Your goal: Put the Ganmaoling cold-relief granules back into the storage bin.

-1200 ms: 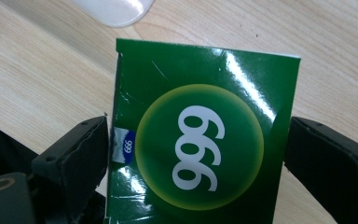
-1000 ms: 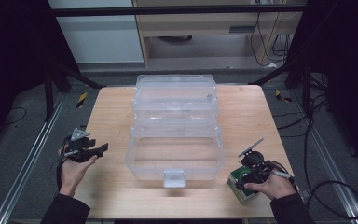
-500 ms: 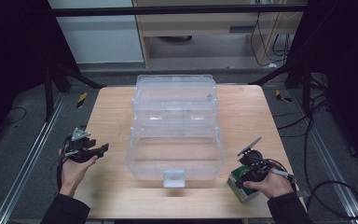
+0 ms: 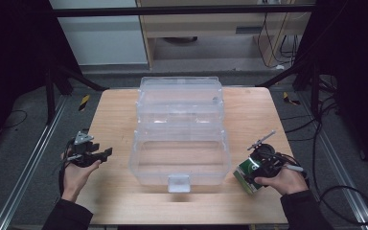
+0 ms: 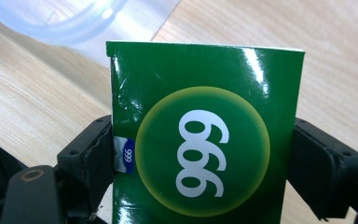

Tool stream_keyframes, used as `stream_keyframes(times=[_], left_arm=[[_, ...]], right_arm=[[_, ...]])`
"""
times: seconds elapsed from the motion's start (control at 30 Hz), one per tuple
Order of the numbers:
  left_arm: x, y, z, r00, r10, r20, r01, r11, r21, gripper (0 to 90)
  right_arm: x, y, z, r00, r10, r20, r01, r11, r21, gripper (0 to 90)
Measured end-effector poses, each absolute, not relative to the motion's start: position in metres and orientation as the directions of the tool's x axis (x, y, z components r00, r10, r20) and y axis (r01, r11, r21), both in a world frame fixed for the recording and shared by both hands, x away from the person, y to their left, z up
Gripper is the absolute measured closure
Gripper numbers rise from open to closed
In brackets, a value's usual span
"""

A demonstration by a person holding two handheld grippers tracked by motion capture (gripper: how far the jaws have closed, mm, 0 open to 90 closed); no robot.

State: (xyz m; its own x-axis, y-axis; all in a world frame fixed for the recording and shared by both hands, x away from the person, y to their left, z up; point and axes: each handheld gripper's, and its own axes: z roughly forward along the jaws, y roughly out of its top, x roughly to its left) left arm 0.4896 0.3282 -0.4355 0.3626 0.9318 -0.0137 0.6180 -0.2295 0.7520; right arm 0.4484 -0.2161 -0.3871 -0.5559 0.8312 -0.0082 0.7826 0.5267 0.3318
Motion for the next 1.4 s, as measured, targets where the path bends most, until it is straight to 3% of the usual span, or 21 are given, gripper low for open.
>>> stream_keyframes(times=[0.8, 1.4], left_arm=[[0.491, 0.326, -0.437, 0.367, 0.93, -0.011, 0.622, -0.236, 0.747, 38.9], [0.492, 0.325, -0.439, 0.375, 0.927, -0.007, 0.628, -0.248, 0.737, 38.7]], right_arm=[[0.462, -0.223, -0.331, -0.666, 0.735, -0.132, 0.631, 0.648, 0.427, 17.3], [0.477, -0.201, -0.297, -0.801, 0.579, -0.155, 0.471, 0.768, 0.434, 17.2]])
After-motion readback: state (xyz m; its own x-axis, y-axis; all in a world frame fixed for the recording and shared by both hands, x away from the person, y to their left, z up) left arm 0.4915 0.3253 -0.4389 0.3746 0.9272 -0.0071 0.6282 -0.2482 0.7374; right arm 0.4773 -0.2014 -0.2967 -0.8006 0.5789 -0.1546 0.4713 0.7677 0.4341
